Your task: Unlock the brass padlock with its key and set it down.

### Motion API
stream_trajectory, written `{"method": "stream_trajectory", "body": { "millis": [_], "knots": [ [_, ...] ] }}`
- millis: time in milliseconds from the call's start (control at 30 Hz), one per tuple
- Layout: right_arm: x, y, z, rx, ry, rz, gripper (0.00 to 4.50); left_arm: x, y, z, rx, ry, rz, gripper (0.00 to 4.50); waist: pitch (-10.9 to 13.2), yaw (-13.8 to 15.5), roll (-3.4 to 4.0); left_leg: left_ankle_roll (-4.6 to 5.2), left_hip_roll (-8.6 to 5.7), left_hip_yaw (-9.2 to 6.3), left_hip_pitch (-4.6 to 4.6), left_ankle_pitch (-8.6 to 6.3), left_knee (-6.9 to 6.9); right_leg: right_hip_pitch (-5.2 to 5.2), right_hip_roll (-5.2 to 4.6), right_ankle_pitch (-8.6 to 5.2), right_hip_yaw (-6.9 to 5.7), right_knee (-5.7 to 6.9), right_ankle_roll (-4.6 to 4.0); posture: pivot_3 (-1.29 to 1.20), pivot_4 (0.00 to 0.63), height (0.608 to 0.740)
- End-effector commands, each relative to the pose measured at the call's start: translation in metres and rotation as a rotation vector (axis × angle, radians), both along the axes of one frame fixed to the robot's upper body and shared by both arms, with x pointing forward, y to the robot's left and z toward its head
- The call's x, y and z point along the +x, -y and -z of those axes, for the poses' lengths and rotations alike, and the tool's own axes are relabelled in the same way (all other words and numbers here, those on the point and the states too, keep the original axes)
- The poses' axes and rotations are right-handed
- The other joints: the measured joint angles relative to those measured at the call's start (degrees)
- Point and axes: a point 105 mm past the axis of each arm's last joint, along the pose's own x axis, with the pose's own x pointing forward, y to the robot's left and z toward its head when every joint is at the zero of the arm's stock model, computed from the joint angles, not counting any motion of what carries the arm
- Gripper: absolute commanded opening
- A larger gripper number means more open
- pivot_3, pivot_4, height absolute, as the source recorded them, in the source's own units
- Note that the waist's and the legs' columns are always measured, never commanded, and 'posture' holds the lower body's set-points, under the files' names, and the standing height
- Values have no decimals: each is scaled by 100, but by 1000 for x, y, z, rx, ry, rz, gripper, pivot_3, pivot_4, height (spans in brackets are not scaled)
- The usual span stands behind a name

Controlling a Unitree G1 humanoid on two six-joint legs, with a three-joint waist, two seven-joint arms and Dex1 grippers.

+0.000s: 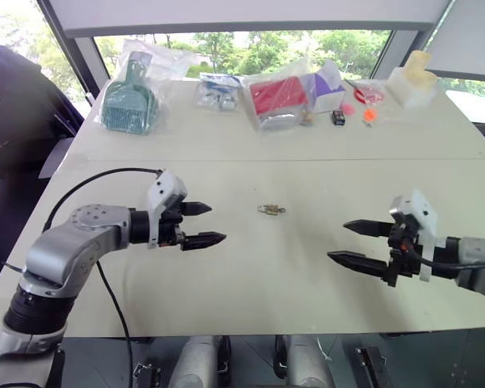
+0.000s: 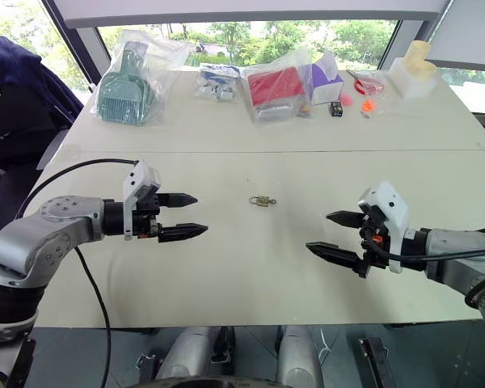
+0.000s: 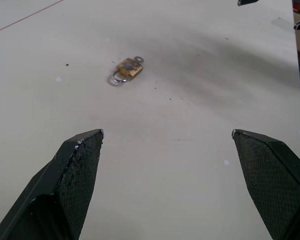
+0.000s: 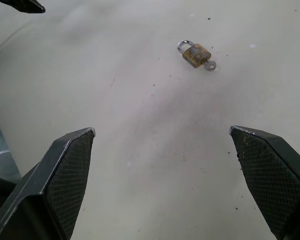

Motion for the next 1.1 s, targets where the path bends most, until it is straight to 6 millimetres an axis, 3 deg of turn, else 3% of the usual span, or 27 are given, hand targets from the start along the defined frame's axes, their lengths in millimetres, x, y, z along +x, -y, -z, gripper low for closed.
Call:
{"method": "stream_trajectory", "body": {
  "millis": [33,400,533,700,767,900,1100],
  "knots": [
    [1,-3,-5,3,34,-9,4485,-2,1,0,22,36,4,4296,0,-2,0,0,0,0,0,0,0,-1,0,0,0,0,0,0,150,735],
    [1,-5,-3,15,30,0,4485,0,10,-10,20,45,4,4296,0,7,0,-3,0,0,0,2,-1,0,1,0,0,1,0,0,150,735],
    [7,-6,-4,34,24,15,4485,10,9,-16,58,86,-10,4296,0,1,0,0,-1,0,0,4,0,2,1,0,0,1,0,0,150,735],
    [20,-4,2,-9,-12,66,4485,26,-3,-5,284,146,5,4296,0,-5,1,3,-1,1,1,11,-1,-2,4,0,0,5,-1,0,150,735],
    [21,-2,-1,-2,-5,79,4485,38,-4,-14,284,166,15,4296,0,26,0,4,-1,4,0,11,-6,-6,3,0,0,4,-1,0,150,735],
    [19,7,-3,-3,15,129,4485,54,10,-28,290,184,134,4296,2,163,-3,7,-2,6,-8,13,1,-8,1,1,-1,2,-1,0,150,735],
    [14,7,2,23,46,191,4485,83,66,-22,370,183,321,4296,2,220,-6,17,-4,7,-7,10,13,4,0,1,-1,-2,0,0,150,735]
  ]
}}
